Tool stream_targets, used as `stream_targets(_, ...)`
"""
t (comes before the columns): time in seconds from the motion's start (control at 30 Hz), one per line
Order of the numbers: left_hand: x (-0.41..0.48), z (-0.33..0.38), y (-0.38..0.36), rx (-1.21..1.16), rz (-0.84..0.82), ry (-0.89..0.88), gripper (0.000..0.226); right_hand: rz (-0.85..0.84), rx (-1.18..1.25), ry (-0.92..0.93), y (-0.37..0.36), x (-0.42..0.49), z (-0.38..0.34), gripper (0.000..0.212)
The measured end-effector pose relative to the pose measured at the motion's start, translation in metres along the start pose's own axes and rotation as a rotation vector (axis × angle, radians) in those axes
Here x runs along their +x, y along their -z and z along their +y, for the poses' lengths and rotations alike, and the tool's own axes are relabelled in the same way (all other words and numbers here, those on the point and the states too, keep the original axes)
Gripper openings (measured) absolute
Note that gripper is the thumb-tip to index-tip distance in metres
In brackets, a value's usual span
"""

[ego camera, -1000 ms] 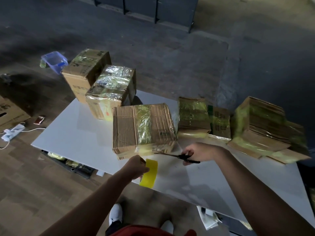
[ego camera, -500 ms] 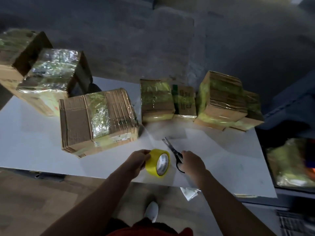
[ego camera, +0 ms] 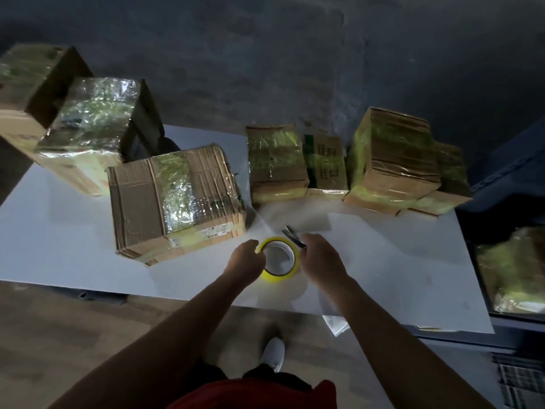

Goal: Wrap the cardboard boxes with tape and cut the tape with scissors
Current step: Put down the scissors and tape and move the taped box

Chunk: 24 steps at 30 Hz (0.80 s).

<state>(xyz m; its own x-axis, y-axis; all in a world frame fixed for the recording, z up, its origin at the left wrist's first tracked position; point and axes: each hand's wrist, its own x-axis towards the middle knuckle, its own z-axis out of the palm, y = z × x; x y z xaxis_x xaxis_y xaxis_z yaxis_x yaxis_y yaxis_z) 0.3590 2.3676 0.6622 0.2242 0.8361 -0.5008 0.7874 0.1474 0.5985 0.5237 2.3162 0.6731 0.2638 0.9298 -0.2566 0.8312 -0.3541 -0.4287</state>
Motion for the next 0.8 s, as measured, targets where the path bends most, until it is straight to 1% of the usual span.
stream_targets(0.07, -0.01, 0.0, 0.012, 0.105, -0.004, -0.109, 0.032, 0.036, 0.079, 0.069, 0.003, 0.006, -0.024, 0.026)
stream_targets(0.1, -0.016, 0.0, 0.021, 0.152, -0.002, -0.154, 0.027, 0.047, 0.11, 0.104, 0.005, 0.009, -0.037, 0.021)
stream_targets(0.13, -0.023, -0.001, 0.031, 0.198, 0.013, -0.2, 0.023, 0.061, 0.133, 0.139, 0.006, 0.012, -0.05, 0.017)
stream_targets(0.17, -0.029, -0.003, 0.041, 0.215, 0.047, -0.24, 0.021, 0.078, 0.156, 0.166, 0.007, 0.015, -0.063, 0.018)
stream_targets(0.23, -0.039, -0.01, 0.065, 0.202, 0.193, -0.334, 0.017, 0.111, 0.203, 0.188, 0.009, 0.021, -0.088, 0.026)
stream_targets(0.3, -0.045, -0.02, 0.093, 0.218, 0.36, -0.461, 0.011, 0.125, 0.243, 0.179, 0.009, 0.027, -0.111, 0.024)
stream_targets(0.37, -0.043, -0.038, 0.119, 0.293, 0.439, -0.585, 0.01, 0.122, 0.24, 0.174, 0.005, 0.031, -0.128, 0.024)
stream_targets(0.4, -0.04, -0.048, 0.13, 0.355, 0.436, -0.602, 0.015, 0.115, 0.241, 0.155, 0.003, 0.033, -0.135, 0.026)
stream_targets(0.47, -0.031, -0.064, 0.145, 0.459, 0.401, -0.565, 0.027, 0.093, 0.251, 0.081, -0.001, 0.037, -0.145, 0.032)
stream_targets(0.6, -0.013, -0.076, 0.15, 0.519, 0.373, -0.609, 0.036, 0.031, 0.257, -0.032, -0.008, 0.039, -0.154, 0.038)
stream_targets(0.7, -0.005, -0.075, 0.144, 0.608, 0.392, -0.61, 0.044, 0.033, 0.263, -0.081, -0.012, 0.037, -0.158, 0.043)
stream_targets(0.8, 0.0, -0.074, 0.141, 0.711, 0.34, -0.543, 0.051, 0.004, 0.415, -0.187, -0.016, 0.037, -0.166, 0.054)
